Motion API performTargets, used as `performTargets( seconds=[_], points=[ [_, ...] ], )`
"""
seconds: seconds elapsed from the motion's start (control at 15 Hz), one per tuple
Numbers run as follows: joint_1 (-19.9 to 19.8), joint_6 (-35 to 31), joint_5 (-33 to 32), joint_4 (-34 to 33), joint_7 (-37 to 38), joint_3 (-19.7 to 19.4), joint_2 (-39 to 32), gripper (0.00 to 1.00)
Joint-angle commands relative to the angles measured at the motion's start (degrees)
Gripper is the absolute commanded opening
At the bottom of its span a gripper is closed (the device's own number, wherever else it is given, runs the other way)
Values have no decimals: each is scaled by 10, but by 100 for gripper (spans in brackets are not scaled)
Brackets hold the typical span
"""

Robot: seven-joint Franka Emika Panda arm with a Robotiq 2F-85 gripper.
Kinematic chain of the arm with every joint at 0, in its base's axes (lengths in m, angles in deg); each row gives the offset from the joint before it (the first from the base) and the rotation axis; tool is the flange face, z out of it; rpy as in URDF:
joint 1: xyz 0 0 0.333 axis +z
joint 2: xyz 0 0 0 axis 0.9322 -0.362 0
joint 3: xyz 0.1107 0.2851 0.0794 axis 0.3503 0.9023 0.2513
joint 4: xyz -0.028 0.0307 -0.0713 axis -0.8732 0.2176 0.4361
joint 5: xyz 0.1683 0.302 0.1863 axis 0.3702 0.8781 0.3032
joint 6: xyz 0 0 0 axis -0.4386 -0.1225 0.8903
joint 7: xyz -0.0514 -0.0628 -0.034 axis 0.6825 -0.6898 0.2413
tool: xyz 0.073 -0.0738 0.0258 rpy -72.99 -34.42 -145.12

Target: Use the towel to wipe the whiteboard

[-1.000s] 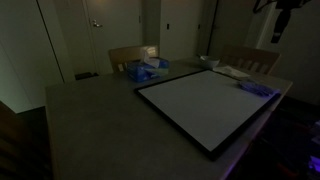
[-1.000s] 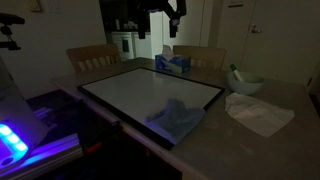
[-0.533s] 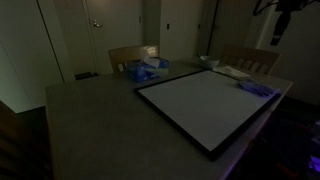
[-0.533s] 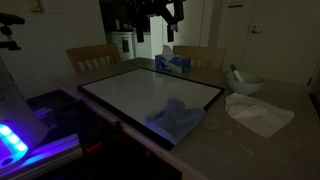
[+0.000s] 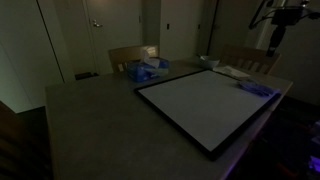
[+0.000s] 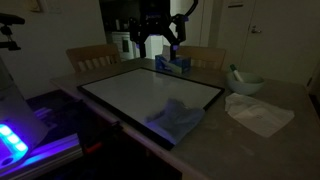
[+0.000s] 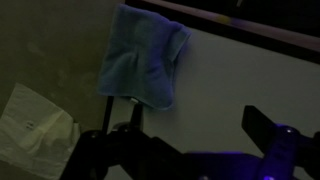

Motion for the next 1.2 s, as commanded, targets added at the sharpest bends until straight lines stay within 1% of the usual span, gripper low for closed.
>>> performTargets(
  seconds=[0.0, 0.13, 0.47, 0.53, 0.73, 0.87, 0.93, 1.0, 1.13],
  points=[
    [-10, -54, 3, 9, -38, -9, -59, 100],
    [-12, -76, 4, 12, -58, -13, -89, 100],
    [-21, -124, 35, 10, -104, -22, -165, 100],
    [-24, -127, 47, 8, -107, -21, -175, 100],
    [-29, -141, 120, -4, -104, -15, -209, 100],
    [-36, -155, 129, -14, -91, -7, -234, 100],
    [-44, -138, 107, -18, -71, -4, -229, 100],
    [-43, -137, 112, 0, -83, 0, -204, 100],
    [-48, -137, 111, -7, -76, 3, -214, 100]
  ],
)
